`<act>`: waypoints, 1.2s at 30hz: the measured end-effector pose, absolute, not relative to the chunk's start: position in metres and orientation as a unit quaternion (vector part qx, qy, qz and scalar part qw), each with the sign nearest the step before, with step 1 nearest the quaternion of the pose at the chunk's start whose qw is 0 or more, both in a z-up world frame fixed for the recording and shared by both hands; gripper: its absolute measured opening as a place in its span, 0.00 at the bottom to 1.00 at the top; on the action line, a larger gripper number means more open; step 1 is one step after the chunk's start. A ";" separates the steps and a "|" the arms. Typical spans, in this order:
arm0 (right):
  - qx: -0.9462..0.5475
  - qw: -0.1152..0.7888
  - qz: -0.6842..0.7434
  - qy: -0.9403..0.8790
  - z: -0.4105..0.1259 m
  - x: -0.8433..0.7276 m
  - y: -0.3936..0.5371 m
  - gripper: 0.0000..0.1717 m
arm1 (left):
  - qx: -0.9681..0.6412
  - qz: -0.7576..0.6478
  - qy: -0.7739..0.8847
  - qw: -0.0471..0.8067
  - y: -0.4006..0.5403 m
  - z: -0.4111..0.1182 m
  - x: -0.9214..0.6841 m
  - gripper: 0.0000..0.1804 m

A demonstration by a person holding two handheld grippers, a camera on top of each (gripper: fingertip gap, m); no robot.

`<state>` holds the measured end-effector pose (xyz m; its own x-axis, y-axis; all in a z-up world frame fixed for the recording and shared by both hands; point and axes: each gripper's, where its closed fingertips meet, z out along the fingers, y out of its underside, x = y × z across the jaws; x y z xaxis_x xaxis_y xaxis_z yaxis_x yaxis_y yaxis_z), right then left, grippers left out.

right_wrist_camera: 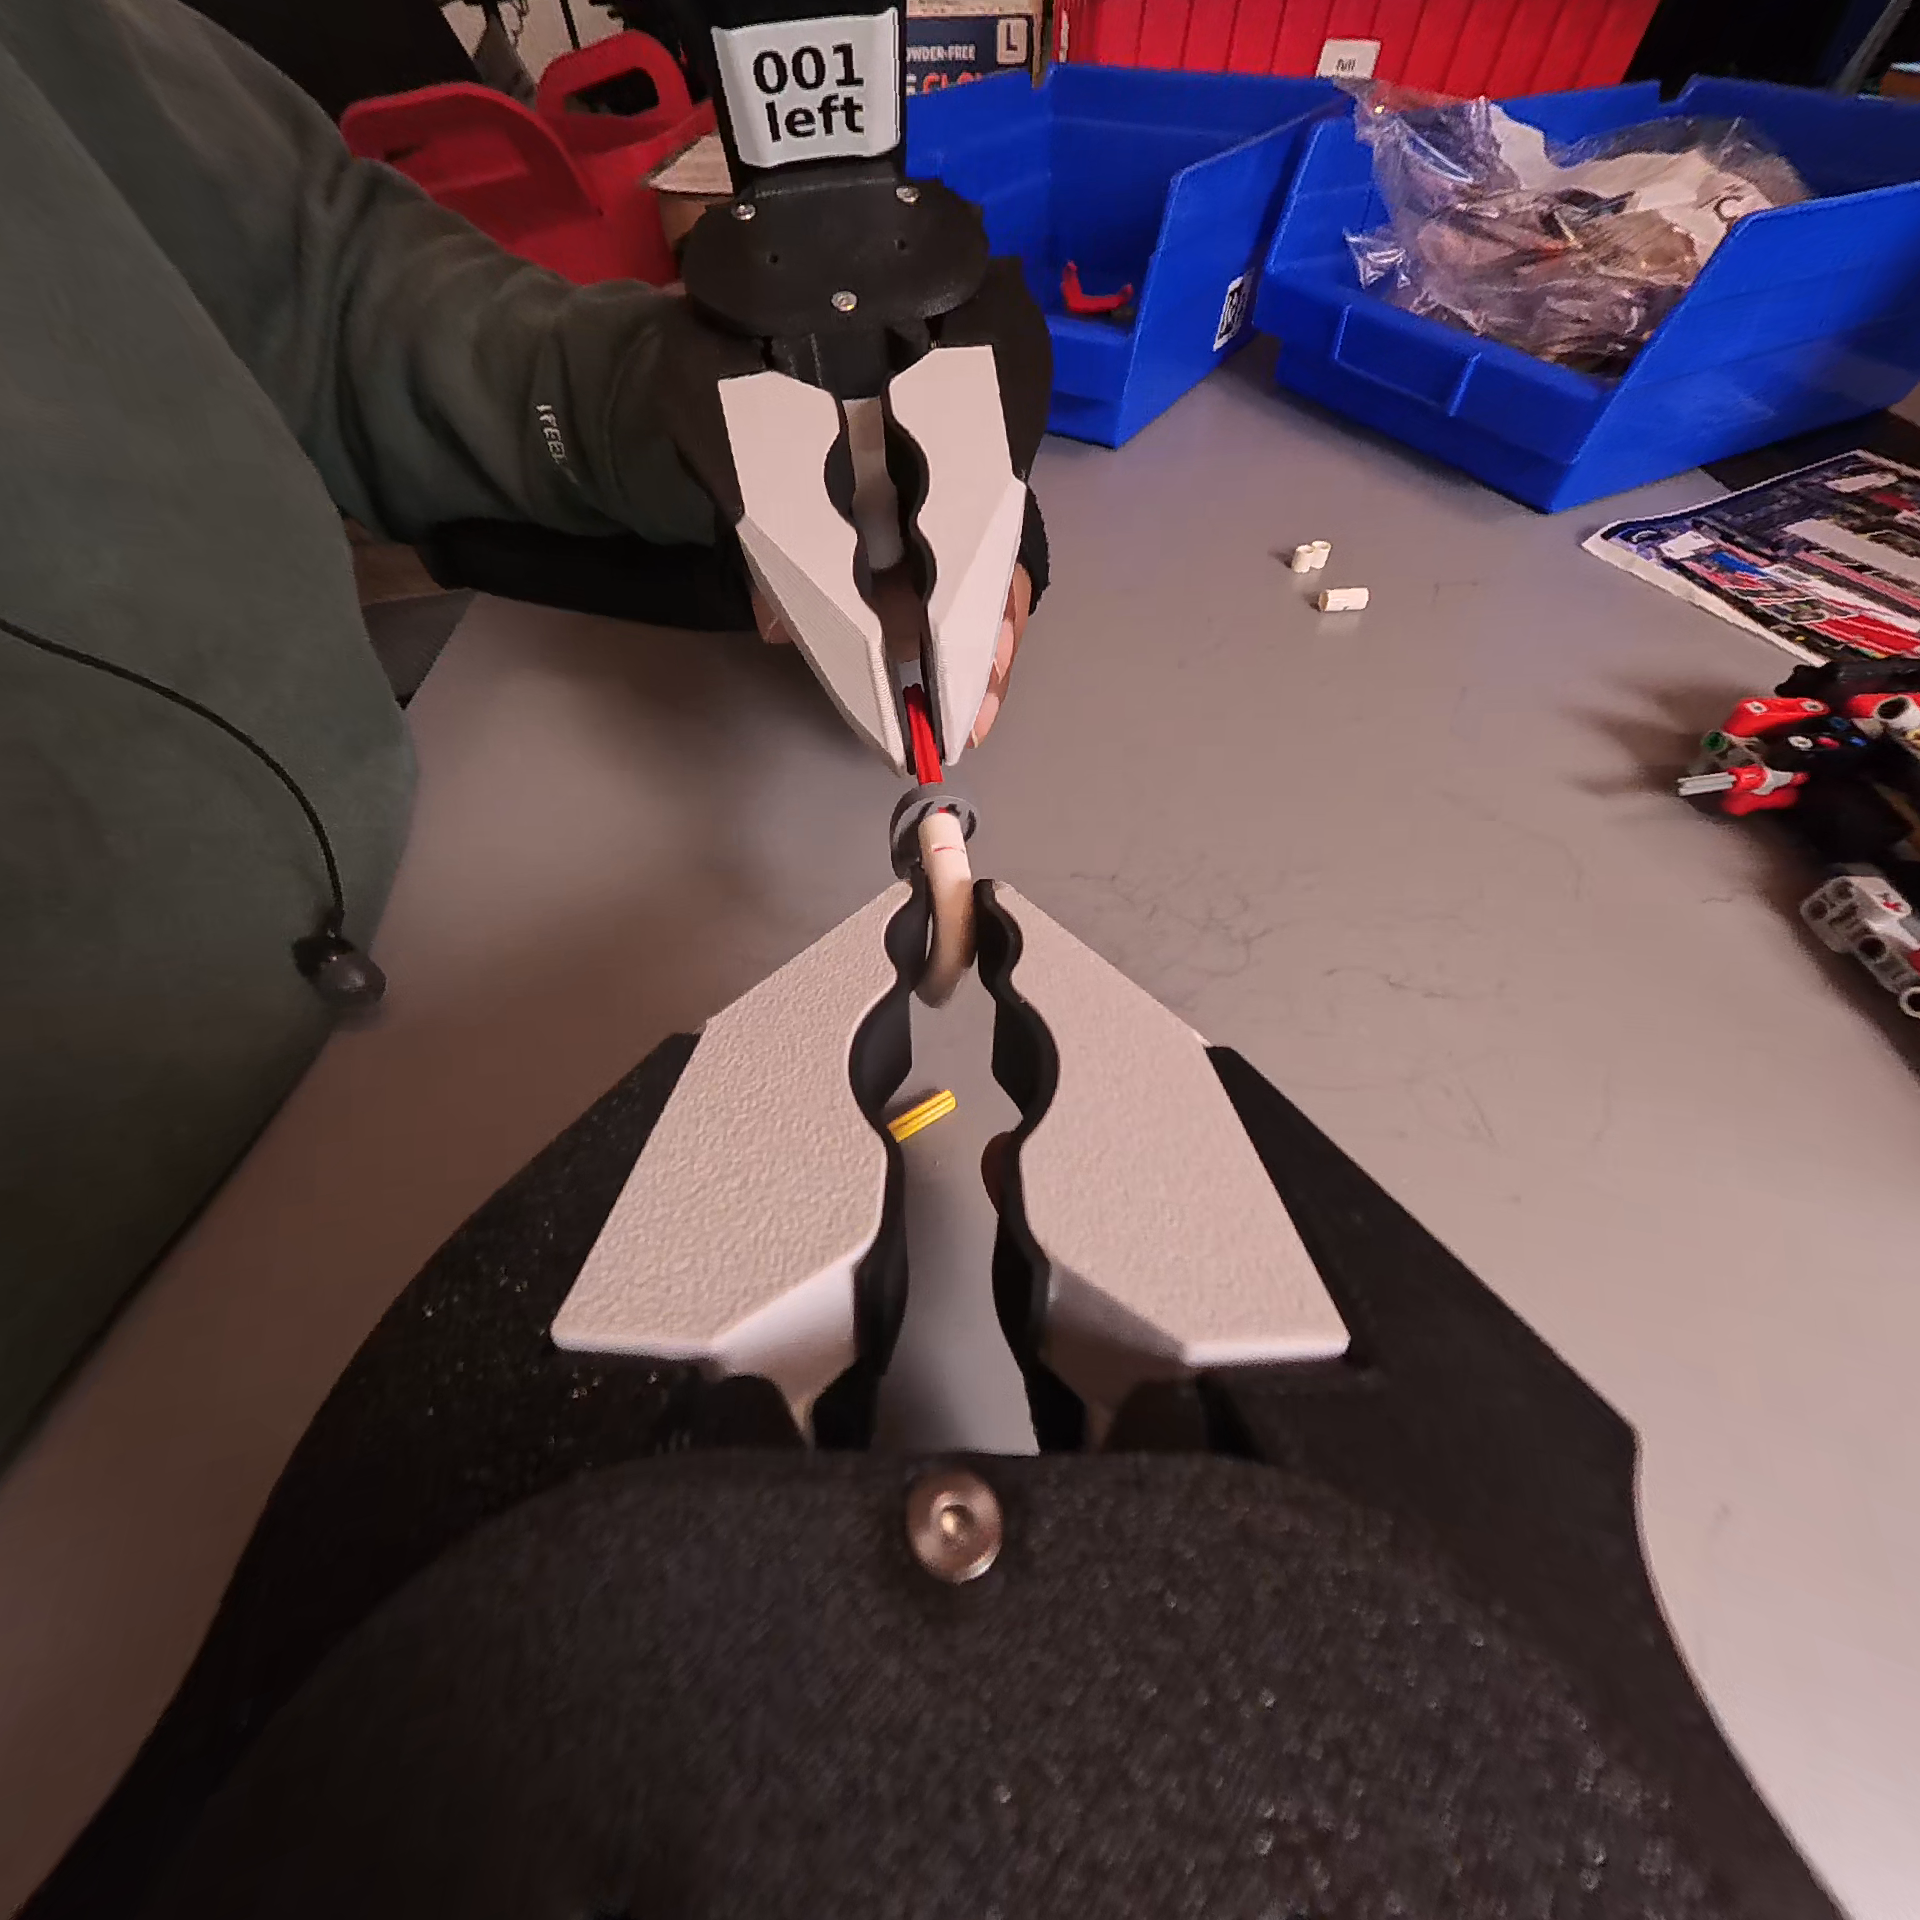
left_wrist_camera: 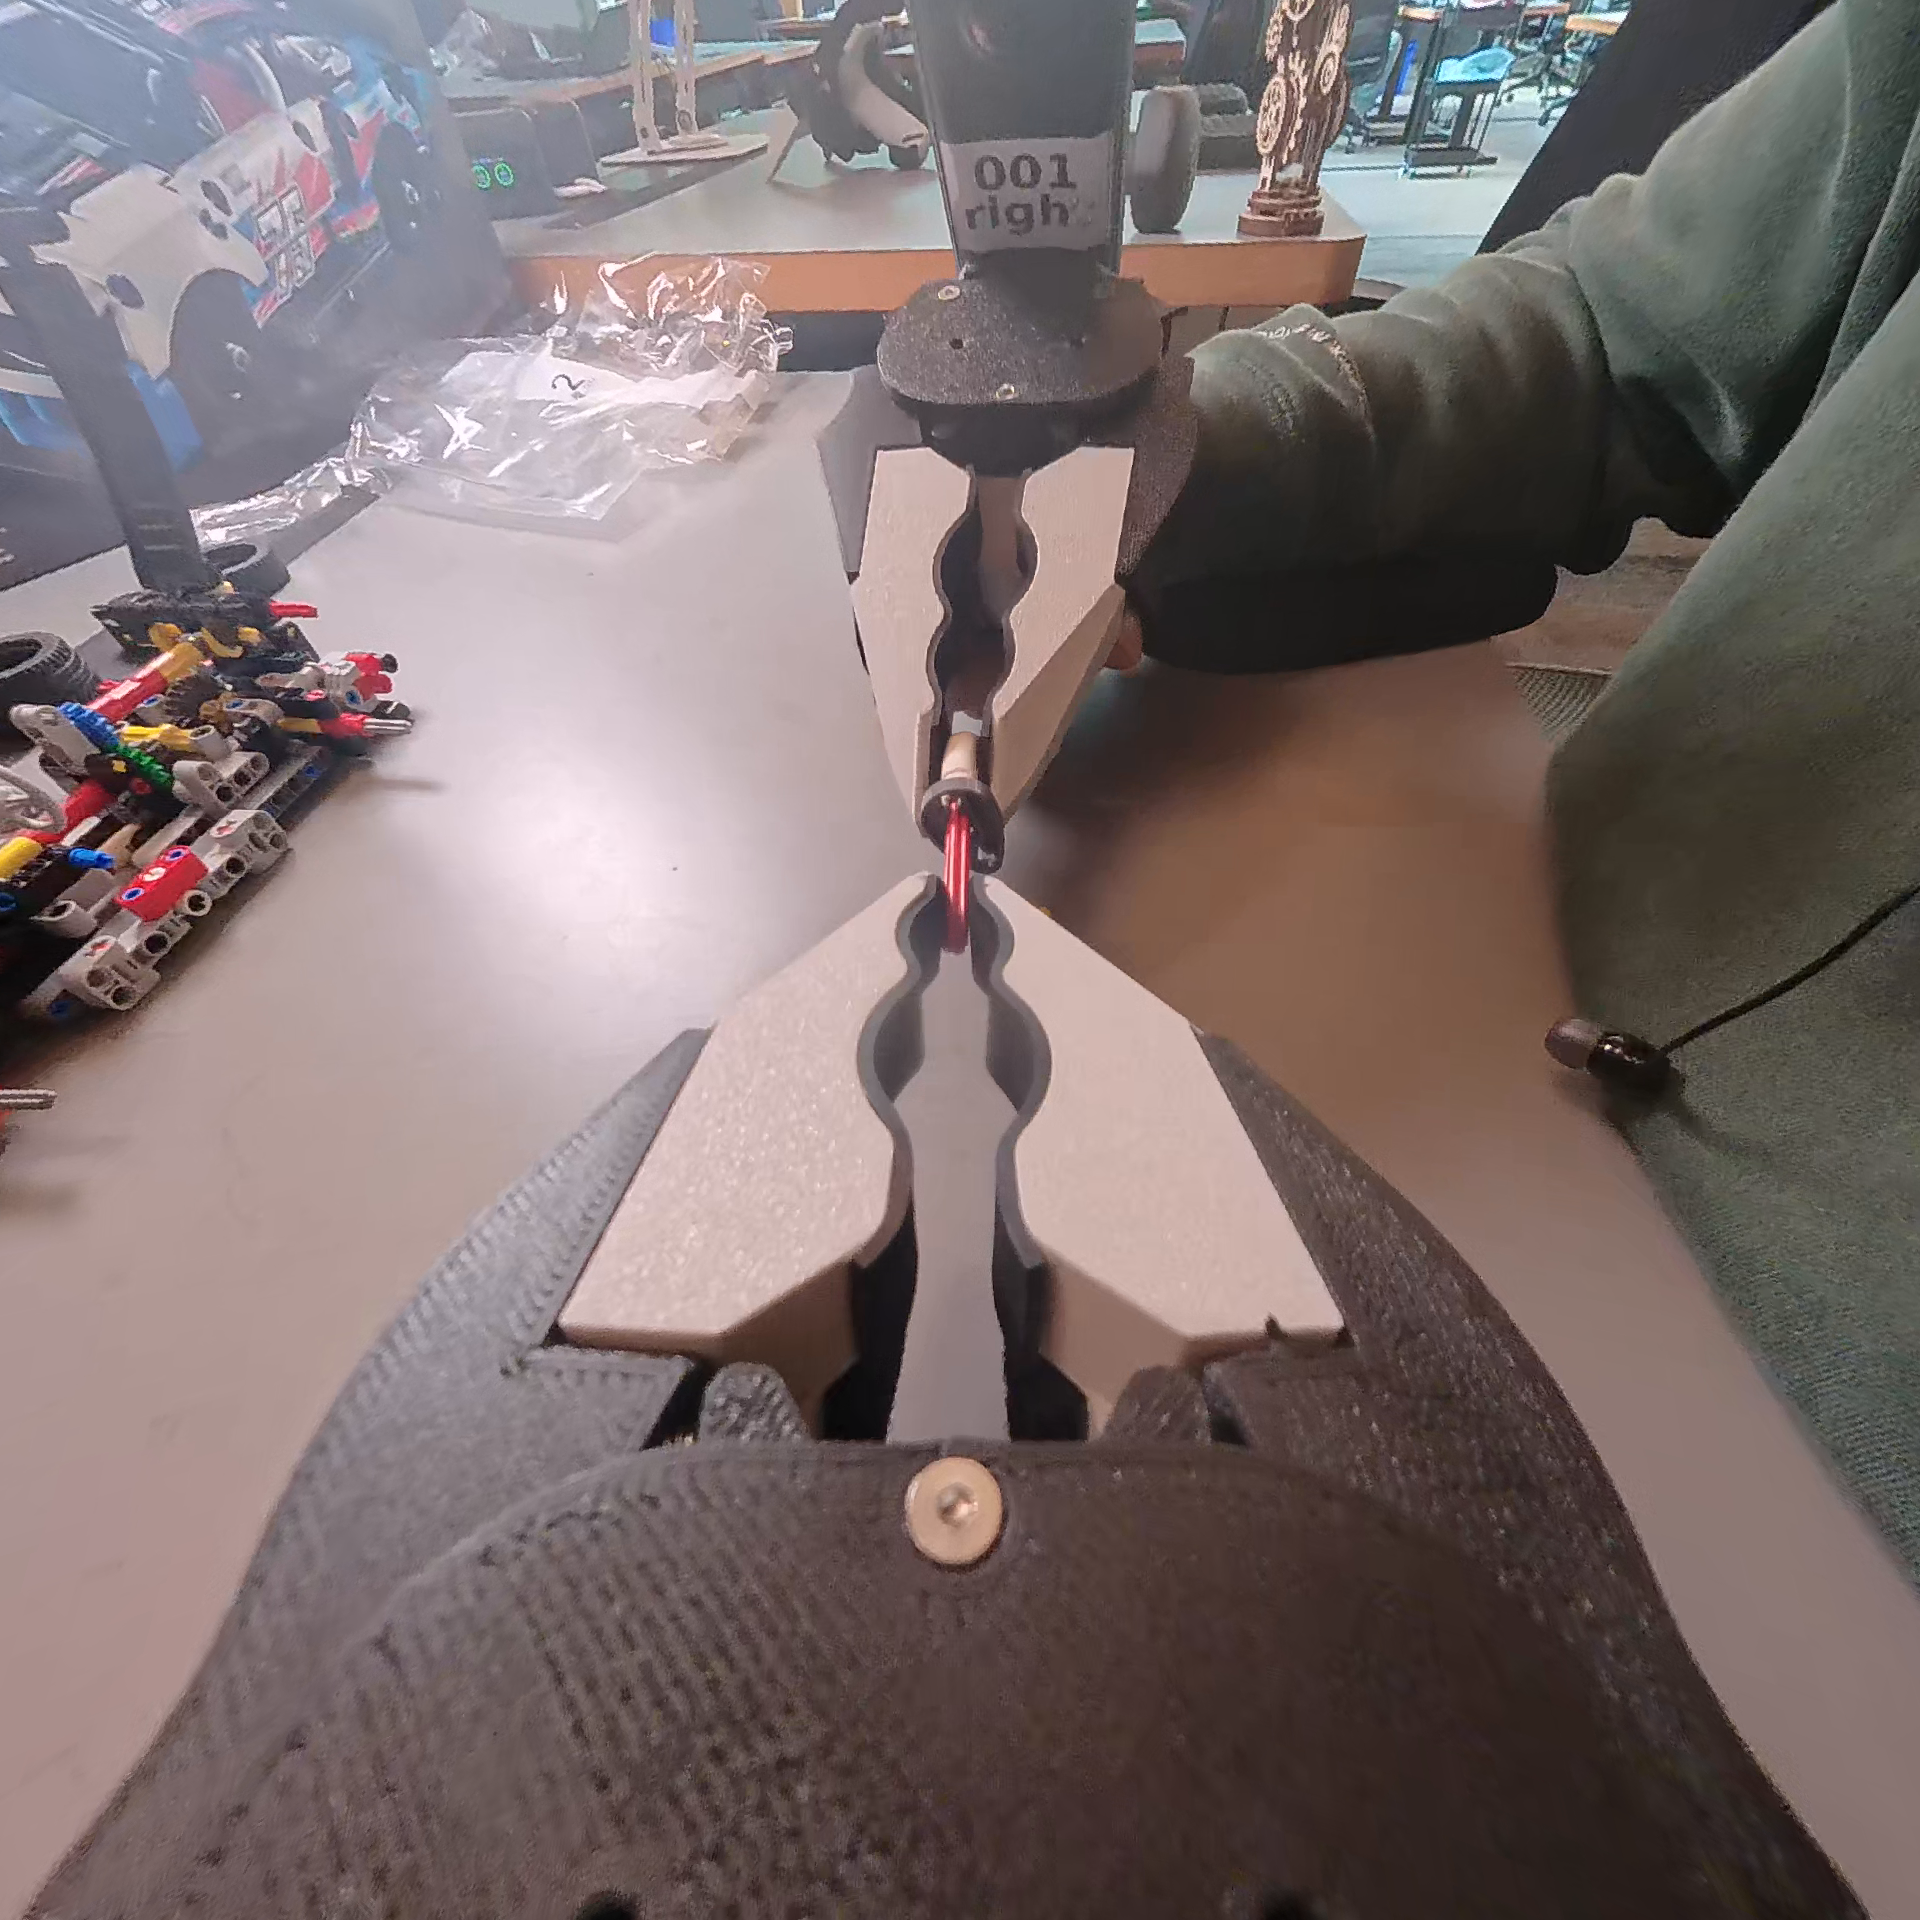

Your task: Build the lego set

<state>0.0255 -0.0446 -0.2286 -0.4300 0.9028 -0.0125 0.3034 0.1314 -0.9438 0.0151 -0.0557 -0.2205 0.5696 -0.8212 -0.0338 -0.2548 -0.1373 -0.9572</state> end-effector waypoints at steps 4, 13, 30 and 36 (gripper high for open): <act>-0.445 0.306 0.497 -0.679 -0.227 0.025 -0.041 0.03 | -0.706 -0.264 0.373 0.541 -0.053 -0.219 0.013 0.01; -0.459 0.336 0.478 -0.670 -0.226 0.023 -0.026 0.10 | -0.707 -0.260 0.335 0.566 -0.044 -0.209 0.001 0.01; -0.475 0.247 0.350 -0.769 -0.269 0.048 -0.030 0.07 | -0.763 -0.193 0.364 0.498 -0.039 -0.247 -0.004 0.01; -0.484 0.283 0.329 -0.760 -0.271 0.037 -0.019 0.10 | -0.777 -0.161 0.401 0.457 -0.040 -0.265 0.003 0.01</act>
